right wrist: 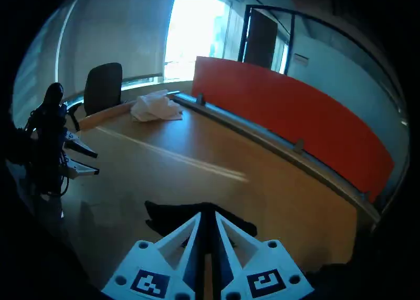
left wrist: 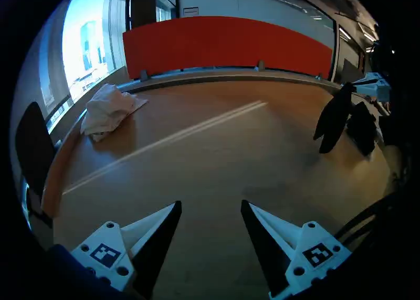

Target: Fold towel

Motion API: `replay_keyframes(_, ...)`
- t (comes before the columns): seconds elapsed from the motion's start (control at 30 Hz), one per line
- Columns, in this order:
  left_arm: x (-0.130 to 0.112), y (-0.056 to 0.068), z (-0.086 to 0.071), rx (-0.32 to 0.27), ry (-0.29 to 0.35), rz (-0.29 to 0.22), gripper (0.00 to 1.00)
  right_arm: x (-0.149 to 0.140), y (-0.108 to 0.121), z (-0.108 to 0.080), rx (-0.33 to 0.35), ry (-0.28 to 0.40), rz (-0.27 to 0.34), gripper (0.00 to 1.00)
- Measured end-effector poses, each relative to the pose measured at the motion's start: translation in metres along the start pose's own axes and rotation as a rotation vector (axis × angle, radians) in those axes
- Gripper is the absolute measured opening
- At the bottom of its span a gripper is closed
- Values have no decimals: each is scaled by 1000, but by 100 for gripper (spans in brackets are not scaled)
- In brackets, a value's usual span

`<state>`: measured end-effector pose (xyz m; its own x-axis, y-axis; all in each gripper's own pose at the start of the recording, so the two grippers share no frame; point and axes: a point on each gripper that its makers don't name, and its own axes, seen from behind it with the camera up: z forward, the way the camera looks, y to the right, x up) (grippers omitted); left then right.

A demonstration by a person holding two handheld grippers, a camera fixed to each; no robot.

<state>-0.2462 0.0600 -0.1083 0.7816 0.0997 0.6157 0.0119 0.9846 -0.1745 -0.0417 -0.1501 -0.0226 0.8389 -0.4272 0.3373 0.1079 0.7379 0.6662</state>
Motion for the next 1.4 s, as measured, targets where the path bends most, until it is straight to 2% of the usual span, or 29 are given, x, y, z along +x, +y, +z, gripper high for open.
replay_keyframes(0.33, 7, 6, 0, -12, 8, 16, 84, 10, 31, -19, -55, 29, 42, 5)
replay_keyframes(0.63, 10, 10, 2, -18, 7, 29, 84, 16, 69, -39, -113, 55, 68, 5)
replay_keyframes(1.1, 18, 18, 6, -23, 9, 42, 84, 14, 140, -74, -207, 48, 72, 5)
replay_keyframes(1.4, 16, 21, 7, -21, -1, 49, 84, 4, 190, -91, -267, 37, 100, 5)
